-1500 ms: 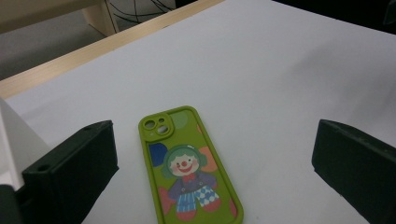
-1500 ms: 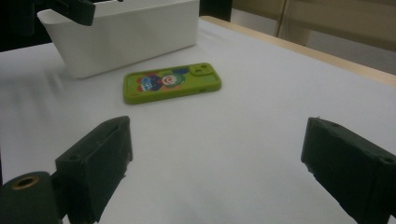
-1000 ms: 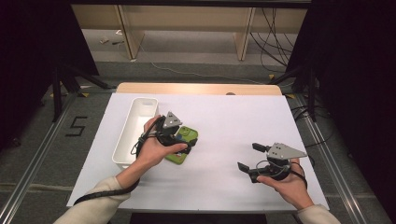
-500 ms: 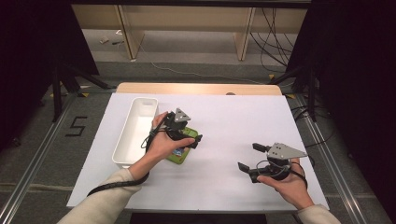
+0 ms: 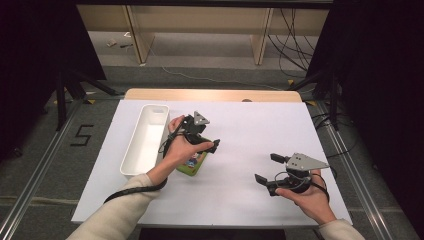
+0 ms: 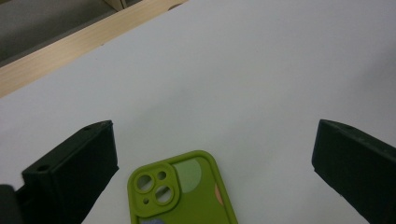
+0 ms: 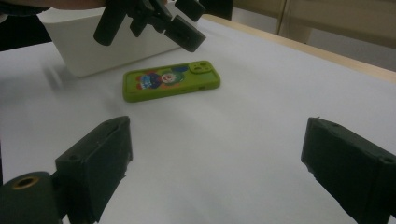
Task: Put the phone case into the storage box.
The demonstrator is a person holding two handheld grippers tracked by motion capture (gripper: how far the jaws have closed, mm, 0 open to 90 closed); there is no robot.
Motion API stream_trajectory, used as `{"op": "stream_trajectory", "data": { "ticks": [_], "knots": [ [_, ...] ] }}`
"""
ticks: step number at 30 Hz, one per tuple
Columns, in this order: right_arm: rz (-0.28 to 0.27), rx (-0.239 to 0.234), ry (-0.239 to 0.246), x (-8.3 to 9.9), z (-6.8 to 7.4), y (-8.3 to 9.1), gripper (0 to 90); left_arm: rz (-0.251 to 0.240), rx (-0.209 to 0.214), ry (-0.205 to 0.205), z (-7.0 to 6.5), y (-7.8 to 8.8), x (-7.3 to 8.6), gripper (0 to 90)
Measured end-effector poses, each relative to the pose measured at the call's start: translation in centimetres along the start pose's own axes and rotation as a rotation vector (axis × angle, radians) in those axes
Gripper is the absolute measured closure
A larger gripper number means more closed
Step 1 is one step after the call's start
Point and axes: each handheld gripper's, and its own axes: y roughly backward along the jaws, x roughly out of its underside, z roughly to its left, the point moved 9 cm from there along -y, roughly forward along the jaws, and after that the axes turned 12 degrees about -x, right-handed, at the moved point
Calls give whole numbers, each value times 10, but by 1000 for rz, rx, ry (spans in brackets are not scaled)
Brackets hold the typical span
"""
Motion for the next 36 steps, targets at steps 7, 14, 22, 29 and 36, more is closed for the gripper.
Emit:
{"op": "stream_trajectory", "data": {
  "ticks": [7, 14, 22, 29, 36],
  "knots": [
    [-2, -1, 0, 0, 0, 0, 99, 23, -11, 4, -1, -11, 0, 0],
    [-5, -2, -1, 0, 0, 0, 99, 57, -16, 26, 1, -22, 4, 0],
    [-3, -2, 0, 0, 0, 0, 99, 95, -36, 42, 7, -33, 8, 0],
    [-4, -3, 0, 0, 0, 0, 99, 137, -51, 56, 11, -43, 17, 0],
    [-1, -6, 0, 0, 1, 0, 99, 177, -57, 62, 13, -50, 23, 0]
  ]
}}
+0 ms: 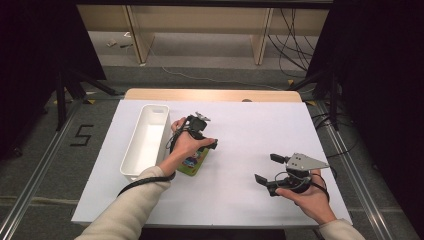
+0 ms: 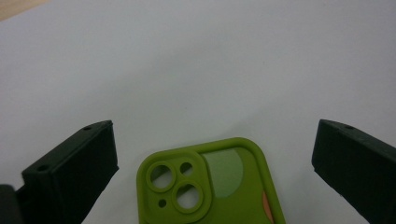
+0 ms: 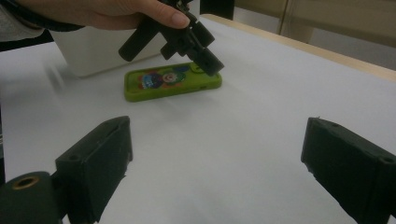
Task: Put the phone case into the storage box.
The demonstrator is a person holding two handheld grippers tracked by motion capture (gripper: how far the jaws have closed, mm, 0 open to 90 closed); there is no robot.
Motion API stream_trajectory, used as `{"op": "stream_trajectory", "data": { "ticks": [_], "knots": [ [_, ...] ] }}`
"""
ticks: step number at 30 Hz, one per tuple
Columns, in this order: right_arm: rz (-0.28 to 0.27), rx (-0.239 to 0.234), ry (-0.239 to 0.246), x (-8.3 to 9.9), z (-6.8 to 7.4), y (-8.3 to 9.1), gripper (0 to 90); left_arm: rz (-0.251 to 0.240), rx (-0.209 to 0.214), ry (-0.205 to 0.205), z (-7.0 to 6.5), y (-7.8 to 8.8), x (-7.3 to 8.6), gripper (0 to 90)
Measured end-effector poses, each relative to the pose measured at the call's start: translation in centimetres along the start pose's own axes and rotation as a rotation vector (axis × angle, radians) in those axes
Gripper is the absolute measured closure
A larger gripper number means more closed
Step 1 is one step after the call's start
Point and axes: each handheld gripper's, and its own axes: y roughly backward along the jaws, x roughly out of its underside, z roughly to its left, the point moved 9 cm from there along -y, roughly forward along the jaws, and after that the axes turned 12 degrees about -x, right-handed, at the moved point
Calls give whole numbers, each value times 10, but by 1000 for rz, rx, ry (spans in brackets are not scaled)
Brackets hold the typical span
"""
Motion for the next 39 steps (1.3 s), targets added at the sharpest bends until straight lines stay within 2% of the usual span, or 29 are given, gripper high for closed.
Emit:
{"op": "stream_trajectory", "data": {
  "ticks": [22, 39],
  "knots": [
    [0, -4, 1, 0, 1, 0, 100, 55, -22, 10, 6, -17, 10, 0],
    [0, -5, 1, 0, 1, 0, 100, 74, -24, 16, 6, -23, 14, 19]
  ]
}}
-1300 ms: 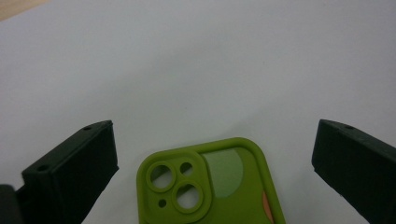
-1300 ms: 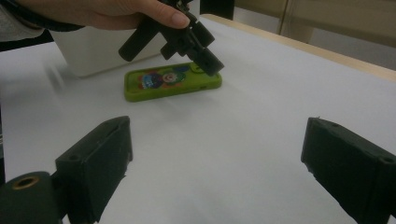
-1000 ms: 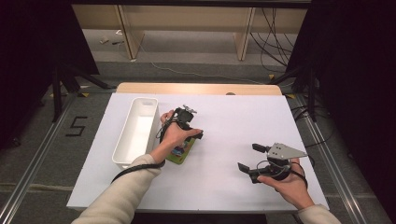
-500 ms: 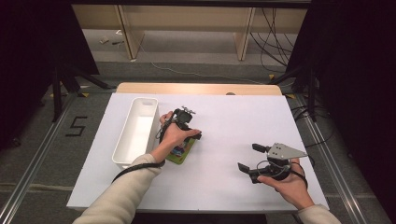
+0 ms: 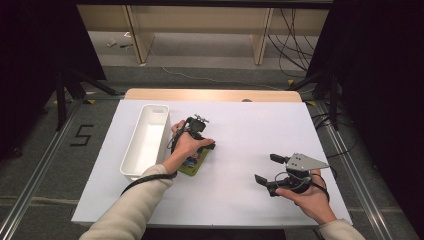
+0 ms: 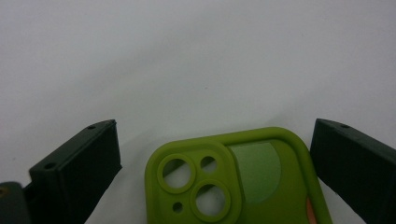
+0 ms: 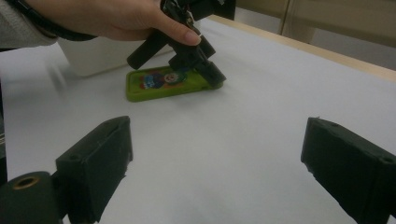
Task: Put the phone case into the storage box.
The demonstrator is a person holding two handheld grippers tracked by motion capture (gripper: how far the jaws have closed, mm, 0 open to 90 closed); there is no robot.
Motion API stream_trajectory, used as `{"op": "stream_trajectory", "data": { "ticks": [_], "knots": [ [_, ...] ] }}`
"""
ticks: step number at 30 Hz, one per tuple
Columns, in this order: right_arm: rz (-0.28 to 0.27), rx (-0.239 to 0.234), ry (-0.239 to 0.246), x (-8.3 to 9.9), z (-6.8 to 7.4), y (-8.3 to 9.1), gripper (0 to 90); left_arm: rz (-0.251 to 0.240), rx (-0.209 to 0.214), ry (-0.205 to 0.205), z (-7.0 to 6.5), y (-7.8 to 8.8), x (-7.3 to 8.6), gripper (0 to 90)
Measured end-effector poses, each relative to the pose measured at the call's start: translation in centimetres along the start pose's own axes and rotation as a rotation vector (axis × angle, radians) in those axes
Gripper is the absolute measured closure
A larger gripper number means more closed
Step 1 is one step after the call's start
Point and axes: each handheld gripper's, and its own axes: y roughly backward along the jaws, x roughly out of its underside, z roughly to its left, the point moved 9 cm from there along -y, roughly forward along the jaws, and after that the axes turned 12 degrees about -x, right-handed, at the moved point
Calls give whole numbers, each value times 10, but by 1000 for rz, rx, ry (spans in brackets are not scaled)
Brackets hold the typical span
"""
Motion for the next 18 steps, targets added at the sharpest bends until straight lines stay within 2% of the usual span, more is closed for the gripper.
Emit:
{"op": "stream_trajectory", "data": {
  "ticks": [11, 18],
  "knots": [
    [1, -2, 2, 0, 0, 0, 100, 13, 12, 8, -2, -2, 2, 64],
    [2, -2, 2, 0, 0, 0, 100, 14, 26, 20, -3, -1, 2, 123]
  ]
}}
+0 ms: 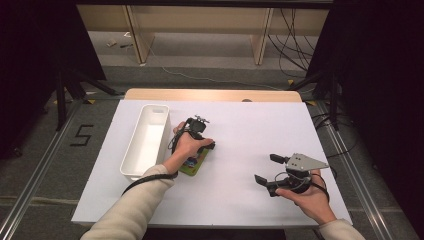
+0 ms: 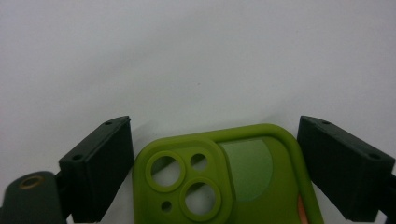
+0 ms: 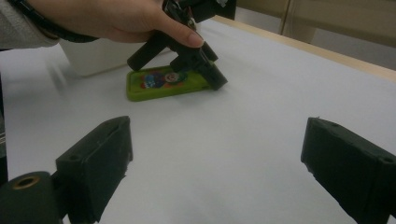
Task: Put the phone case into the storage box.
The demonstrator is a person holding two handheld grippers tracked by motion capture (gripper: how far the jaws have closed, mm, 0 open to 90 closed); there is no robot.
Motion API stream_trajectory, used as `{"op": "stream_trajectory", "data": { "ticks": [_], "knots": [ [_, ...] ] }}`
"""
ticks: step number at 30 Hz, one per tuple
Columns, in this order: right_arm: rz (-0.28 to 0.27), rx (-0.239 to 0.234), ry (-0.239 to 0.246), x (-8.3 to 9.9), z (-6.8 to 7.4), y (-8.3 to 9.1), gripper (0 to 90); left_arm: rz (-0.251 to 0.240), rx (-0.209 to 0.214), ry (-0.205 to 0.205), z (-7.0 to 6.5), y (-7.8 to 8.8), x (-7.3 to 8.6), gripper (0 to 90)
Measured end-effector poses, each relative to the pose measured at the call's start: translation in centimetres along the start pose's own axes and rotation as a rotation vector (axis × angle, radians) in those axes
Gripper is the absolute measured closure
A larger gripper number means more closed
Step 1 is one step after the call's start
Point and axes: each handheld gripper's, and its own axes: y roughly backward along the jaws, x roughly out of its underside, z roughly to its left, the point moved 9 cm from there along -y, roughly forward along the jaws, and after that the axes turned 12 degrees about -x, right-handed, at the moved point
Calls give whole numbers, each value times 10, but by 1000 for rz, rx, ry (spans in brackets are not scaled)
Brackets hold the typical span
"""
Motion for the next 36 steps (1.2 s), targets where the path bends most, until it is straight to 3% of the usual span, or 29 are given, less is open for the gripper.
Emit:
{"op": "stream_trajectory", "data": {
  "ticks": [12, 32, 36],
  "knots": [
    [0, -1, 0, 0, 0, 0, 101, -2, -10, 7, 1, 0, 0, 158],
    [-2, -2, -1, -1, 1, 0, 106, 38, -33, 37, 2, 4, 0, 171],
    [-6, -1, -1, -1, 0, 0, 107, 22, -36, 36, 2, 8, -2, 171]
  ]
}}
